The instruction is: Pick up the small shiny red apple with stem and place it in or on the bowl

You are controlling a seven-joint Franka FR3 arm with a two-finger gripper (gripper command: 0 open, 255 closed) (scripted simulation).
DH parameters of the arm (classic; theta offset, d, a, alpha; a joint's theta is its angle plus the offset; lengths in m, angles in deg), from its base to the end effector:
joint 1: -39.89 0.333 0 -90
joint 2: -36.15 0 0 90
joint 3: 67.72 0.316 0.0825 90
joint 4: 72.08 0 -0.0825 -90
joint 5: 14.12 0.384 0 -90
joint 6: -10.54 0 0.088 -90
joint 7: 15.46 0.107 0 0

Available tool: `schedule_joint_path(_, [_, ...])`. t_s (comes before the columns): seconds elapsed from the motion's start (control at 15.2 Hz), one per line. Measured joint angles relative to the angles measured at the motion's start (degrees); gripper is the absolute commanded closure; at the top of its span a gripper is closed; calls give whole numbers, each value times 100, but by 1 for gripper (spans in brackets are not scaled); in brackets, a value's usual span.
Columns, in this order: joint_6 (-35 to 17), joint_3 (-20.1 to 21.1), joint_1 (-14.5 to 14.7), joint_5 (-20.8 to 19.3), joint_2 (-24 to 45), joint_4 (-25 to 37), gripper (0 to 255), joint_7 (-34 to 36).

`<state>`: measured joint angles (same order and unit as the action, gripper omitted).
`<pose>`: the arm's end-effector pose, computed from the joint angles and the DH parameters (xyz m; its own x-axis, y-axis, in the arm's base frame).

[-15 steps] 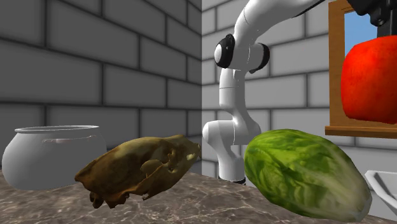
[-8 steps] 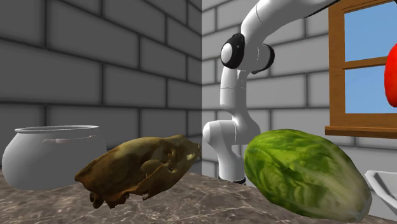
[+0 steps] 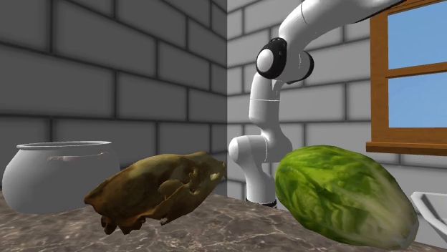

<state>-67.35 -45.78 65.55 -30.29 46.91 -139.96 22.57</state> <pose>0.4379 0.3867 0.6857 0.9854 0.1109 0.1294 0.0898 -0.9833 0.1586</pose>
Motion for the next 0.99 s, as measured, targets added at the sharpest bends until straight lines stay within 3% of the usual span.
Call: schedule_joint_path(0.99, [-1390, -65, -203, 242, -543, -1896, 255, 144])
